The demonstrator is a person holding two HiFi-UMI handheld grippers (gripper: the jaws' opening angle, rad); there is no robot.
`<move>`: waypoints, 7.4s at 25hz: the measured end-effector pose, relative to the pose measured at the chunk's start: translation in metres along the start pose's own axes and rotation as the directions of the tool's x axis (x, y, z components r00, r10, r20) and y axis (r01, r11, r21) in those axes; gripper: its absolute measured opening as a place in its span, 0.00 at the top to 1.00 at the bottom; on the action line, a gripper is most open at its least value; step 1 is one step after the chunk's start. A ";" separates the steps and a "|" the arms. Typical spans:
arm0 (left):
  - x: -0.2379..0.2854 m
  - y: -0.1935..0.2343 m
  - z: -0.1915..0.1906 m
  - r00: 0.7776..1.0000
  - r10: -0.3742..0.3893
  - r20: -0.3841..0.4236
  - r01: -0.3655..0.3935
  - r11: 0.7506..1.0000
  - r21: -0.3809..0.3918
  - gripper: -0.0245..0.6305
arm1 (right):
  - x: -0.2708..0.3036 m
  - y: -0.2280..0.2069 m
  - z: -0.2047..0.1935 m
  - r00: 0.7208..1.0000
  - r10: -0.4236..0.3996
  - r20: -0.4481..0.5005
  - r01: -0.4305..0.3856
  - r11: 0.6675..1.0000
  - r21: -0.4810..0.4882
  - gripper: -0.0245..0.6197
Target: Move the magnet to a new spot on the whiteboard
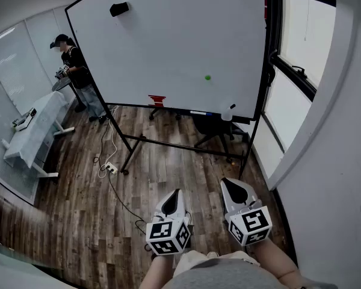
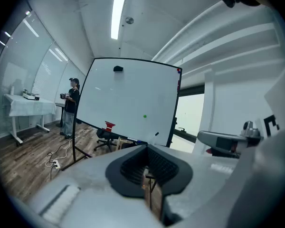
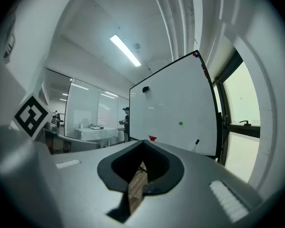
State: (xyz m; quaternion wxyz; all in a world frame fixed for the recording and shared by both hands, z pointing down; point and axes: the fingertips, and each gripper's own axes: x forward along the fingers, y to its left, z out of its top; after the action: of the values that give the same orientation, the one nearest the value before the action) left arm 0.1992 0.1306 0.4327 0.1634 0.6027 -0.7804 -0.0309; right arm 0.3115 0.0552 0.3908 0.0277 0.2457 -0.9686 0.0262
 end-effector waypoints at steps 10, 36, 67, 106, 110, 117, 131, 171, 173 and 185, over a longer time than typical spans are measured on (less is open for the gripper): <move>-0.001 -0.007 -0.004 1.000 0.003 0.008 -0.003 1.000 -0.028 0.96 | -0.004 -0.001 -0.002 1.000 0.014 -0.002 -0.014 1.000 -0.003 0.96; 0.023 0.006 -0.006 0.999 0.041 0.012 -0.040 0.997 -0.072 0.96 | 0.023 -0.017 -0.012 0.999 0.047 -0.011 -0.046 0.997 0.057 0.96; 0.199 0.147 0.071 0.998 -0.057 -0.018 0.055 0.996 -0.066 0.96 | 0.253 -0.039 0.007 0.999 -0.023 -0.031 0.023 0.999 0.028 0.96; 0.393 0.248 0.129 0.961 -0.264 -0.081 0.262 0.964 -0.034 0.96 | 0.456 -0.184 0.044 0.907 -0.420 0.023 0.420 0.903 -0.092 0.96; 0.397 0.250 0.129 0.963 -0.258 -0.079 0.256 0.966 -0.040 0.96 | 0.461 -0.206 0.045 0.888 -0.459 0.013 0.457 0.883 -0.110 0.95; 0.412 0.253 0.126 0.967 -0.241 -0.088 0.238 0.971 -0.035 0.96 | 0.474 -0.239 0.042 0.875 -0.485 0.002 0.482 0.869 -0.113 0.87; 0.451 0.255 0.123 0.968 -0.227 -0.107 0.225 0.974 -0.034 0.96 | 0.498 -0.289 0.027 0.830 -0.557 -0.029 0.549 0.824 -0.139 0.73; 0.452 0.265 0.123 0.968 -0.221 -0.120 0.220 0.975 -0.022 0.96 | 0.497 -0.290 0.032 0.797 -0.603 -0.006 0.599 0.792 -0.118 0.77; 0.446 0.267 0.123 0.969 -0.219 -0.115 0.218 0.976 -0.023 0.96 | 0.493 -0.282 0.032 0.800 -0.600 -0.006 0.595 0.795 -0.113 0.77; 0.398 0.277 0.125 0.978 -0.195 -0.080 0.193 0.981 -0.029 0.96 | 0.467 -0.223 0.050 0.832 -0.555 0.029 0.555 0.826 -0.099 0.77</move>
State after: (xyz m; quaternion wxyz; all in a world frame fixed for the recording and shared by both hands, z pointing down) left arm -0.1831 -0.1914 0.4693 0.1979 0.6750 -0.7101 -0.0301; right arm 0.0055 -0.3654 0.3800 0.0472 0.5145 -0.8556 -0.0331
